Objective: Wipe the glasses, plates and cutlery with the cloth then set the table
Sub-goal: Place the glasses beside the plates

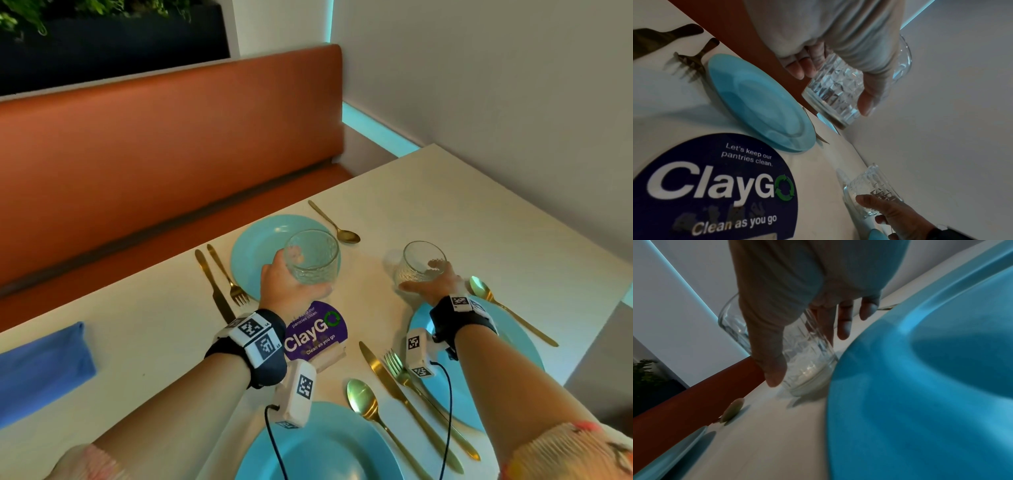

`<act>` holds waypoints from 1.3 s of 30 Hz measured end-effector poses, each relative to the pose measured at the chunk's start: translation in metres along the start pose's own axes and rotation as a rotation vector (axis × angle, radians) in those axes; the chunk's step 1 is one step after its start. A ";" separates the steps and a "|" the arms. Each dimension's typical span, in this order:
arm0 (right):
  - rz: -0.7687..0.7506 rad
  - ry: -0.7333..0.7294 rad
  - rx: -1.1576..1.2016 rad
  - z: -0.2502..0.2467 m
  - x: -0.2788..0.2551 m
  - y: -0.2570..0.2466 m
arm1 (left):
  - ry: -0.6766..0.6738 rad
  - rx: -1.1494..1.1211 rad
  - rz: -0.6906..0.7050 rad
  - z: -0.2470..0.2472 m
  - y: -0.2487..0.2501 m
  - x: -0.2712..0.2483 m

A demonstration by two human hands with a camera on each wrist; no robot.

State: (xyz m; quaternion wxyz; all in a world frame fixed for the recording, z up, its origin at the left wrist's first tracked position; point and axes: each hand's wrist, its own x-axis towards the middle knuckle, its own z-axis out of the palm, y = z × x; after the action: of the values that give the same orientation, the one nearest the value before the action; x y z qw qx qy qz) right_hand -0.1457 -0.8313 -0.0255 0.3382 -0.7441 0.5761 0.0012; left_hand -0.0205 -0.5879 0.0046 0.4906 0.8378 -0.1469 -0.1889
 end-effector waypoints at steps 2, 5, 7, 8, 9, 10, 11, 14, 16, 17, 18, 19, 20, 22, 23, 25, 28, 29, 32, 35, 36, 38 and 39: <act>0.012 0.011 -0.023 0.000 -0.002 0.001 | -0.002 0.009 -0.005 0.002 -0.002 0.001; 0.023 0.005 -0.047 -0.004 -0.005 0.002 | -0.013 0.011 -0.008 0.006 -0.006 0.000; 0.031 0.000 -0.082 -0.008 -0.008 0.001 | -0.018 0.008 -0.009 0.008 -0.009 -0.002; 0.037 0.001 -0.101 -0.011 -0.010 0.001 | -0.024 0.010 -0.015 0.009 -0.011 -0.003; 0.044 0.003 -0.118 -0.015 -0.011 0.001 | -0.033 0.015 -0.020 0.010 -0.013 -0.005; 0.054 0.004 -0.141 -0.018 -0.011 0.001 | -0.047 0.025 -0.028 0.011 -0.016 -0.006; 0.063 0.004 -0.163 -0.022 -0.012 0.002 | -0.063 0.040 -0.035 0.013 -0.019 -0.007; 0.091 0.031 -0.217 -0.032 -0.017 0.002 | -0.122 0.081 -0.054 0.020 -0.028 -0.012; 0.090 0.073 -0.201 -0.036 -0.020 0.001 | -0.157 0.101 -0.073 0.026 -0.034 -0.015; 0.080 0.091 -0.190 -0.037 -0.021 0.002 | -0.168 0.116 -0.074 0.029 -0.036 -0.017; 0.070 0.104 -0.187 -0.038 -0.022 0.003 | -0.176 0.136 -0.071 0.032 -0.038 -0.019; 0.063 0.110 -0.187 -0.039 -0.022 0.004 | -0.177 0.155 -0.059 0.036 -0.041 -0.021; 0.062 0.110 -0.191 -0.039 -0.023 0.005 | -0.177 0.171 -0.056 0.038 -0.042 -0.023; 0.063 0.104 -0.200 -0.038 -0.025 0.006 | -0.169 0.182 -0.057 0.043 -0.045 -0.025; 0.063 0.100 -0.202 -0.038 -0.026 0.006 | -0.160 0.180 -0.059 0.045 -0.046 -0.025; 0.058 0.090 -0.205 -0.036 -0.028 0.007 | -0.146 0.175 -0.053 0.047 -0.048 -0.025; 0.048 0.070 -0.197 -0.034 -0.032 0.007 | -0.153 0.184 -0.028 0.049 -0.048 -0.024; 0.045 0.065 -0.188 -0.035 -0.033 0.006 | -0.160 0.183 -0.022 0.050 -0.048 -0.024; 0.032 0.072 -0.177 -0.038 -0.040 0.004 | -0.173 0.181 -0.016 0.049 -0.045 -0.026; 0.003 0.091 -0.187 -0.043 -0.049 0.003 | -0.187 0.179 -0.024 0.045 -0.041 -0.030; -0.005 0.099 -0.190 -0.046 -0.054 0.002 | -0.191 0.187 -0.036 0.041 -0.040 -0.033; -0.024 0.117 -0.181 -0.051 -0.066 0.000 | -0.175 0.214 -0.041 0.031 -0.036 -0.039; -0.038 0.127 -0.166 -0.054 -0.073 -0.001 | -0.165 0.208 -0.043 0.024 -0.035 -0.044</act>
State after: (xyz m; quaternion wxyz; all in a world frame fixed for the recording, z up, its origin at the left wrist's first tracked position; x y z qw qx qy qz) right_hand -0.1903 -0.7954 0.0454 0.2382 -0.7789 0.5801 -0.0046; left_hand -0.0687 -0.5703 -0.0290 0.3833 0.8686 -0.1878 -0.2515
